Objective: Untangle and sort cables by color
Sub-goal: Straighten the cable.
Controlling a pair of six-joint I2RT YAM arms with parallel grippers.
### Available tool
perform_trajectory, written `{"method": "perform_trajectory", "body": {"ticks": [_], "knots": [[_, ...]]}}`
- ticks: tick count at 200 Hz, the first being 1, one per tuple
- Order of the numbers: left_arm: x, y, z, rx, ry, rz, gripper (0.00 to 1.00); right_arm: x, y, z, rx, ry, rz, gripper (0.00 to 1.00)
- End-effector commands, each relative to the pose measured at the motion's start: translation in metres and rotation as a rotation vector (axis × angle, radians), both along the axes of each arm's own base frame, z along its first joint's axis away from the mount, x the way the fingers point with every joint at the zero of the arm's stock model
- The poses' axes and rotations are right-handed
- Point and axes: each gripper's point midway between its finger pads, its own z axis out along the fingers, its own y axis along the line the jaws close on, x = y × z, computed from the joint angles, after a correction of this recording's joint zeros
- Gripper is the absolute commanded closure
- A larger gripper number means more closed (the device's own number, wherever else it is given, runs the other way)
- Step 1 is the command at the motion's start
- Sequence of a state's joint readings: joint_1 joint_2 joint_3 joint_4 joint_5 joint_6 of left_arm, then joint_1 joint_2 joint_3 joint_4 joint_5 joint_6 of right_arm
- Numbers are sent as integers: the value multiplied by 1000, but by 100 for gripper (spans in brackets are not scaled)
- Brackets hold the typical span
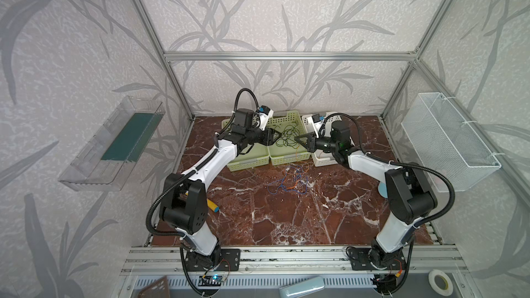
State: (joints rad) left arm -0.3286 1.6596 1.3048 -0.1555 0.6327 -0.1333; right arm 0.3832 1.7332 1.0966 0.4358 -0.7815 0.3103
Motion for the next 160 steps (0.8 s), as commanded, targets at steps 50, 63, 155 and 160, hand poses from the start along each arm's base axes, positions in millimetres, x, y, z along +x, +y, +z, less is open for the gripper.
{"method": "perform_trajectory", "body": {"ticks": [50,63,155,160], "knots": [[-22,0,27,-60,-157,-13,51,-26,3,18,-144,-165,12,100],[-26,-1,28,-45,-153,-41,49,-30,4,17,-180,-186,19,100],[-41,-6,19,-63,-100,-72,45,-64,9,33,-297,-413,93,100],[-41,-7,20,-59,-100,-76,45,-66,9,34,-303,-429,98,100]]}}
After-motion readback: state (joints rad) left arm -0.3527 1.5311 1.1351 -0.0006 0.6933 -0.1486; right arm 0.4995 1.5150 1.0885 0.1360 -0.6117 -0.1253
